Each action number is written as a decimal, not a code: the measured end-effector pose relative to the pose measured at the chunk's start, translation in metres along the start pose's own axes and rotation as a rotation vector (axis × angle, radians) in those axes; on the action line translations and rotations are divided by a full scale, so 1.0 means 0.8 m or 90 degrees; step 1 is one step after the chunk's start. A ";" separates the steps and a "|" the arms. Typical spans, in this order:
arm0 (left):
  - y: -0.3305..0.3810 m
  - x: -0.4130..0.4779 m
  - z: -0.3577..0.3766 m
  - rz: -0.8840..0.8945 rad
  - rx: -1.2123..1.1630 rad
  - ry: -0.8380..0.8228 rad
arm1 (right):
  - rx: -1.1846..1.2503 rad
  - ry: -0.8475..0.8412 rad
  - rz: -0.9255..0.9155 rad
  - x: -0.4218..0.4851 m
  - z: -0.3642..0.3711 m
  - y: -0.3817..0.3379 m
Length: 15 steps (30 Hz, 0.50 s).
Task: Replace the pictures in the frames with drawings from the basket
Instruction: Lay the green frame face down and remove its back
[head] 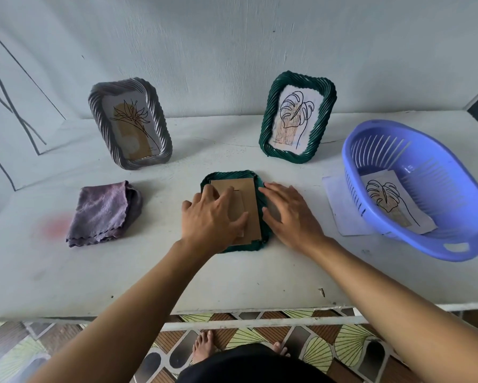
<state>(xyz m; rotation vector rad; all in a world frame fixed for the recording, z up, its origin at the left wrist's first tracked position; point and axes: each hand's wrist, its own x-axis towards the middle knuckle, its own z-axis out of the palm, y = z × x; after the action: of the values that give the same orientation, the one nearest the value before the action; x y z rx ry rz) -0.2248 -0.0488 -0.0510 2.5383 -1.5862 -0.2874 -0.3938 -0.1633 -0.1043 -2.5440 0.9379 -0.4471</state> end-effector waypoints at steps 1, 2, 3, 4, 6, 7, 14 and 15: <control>0.002 0.000 0.000 -0.005 0.005 -0.001 | -0.009 0.000 -0.004 0.001 0.000 0.000; 0.003 -0.001 0.000 -0.007 0.010 0.003 | -0.018 -0.003 -0.007 0.001 0.001 0.001; 0.005 -0.002 0.001 -0.006 0.019 0.008 | -0.026 -0.007 -0.008 0.001 0.001 0.001; 0.008 -0.003 0.002 -0.001 0.029 0.010 | -0.034 -0.012 -0.009 0.002 0.002 0.001; 0.014 -0.003 0.005 0.010 0.041 0.005 | -0.041 -0.015 -0.012 0.001 0.002 0.000; 0.016 -0.003 0.006 0.013 0.041 0.003 | -0.039 -0.014 -0.012 0.001 0.002 0.000; 0.025 0.000 0.004 0.028 -0.065 0.010 | -0.044 -0.005 -0.007 0.002 0.005 0.002; 0.024 0.000 0.005 0.029 -0.094 0.014 | -0.044 -0.005 -0.006 0.003 0.006 0.003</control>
<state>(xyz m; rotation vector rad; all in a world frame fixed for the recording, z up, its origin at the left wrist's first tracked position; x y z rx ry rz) -0.2423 -0.0573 -0.0507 2.3839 -1.5514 -0.3559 -0.3915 -0.1649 -0.1090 -2.6115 0.9557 -0.4131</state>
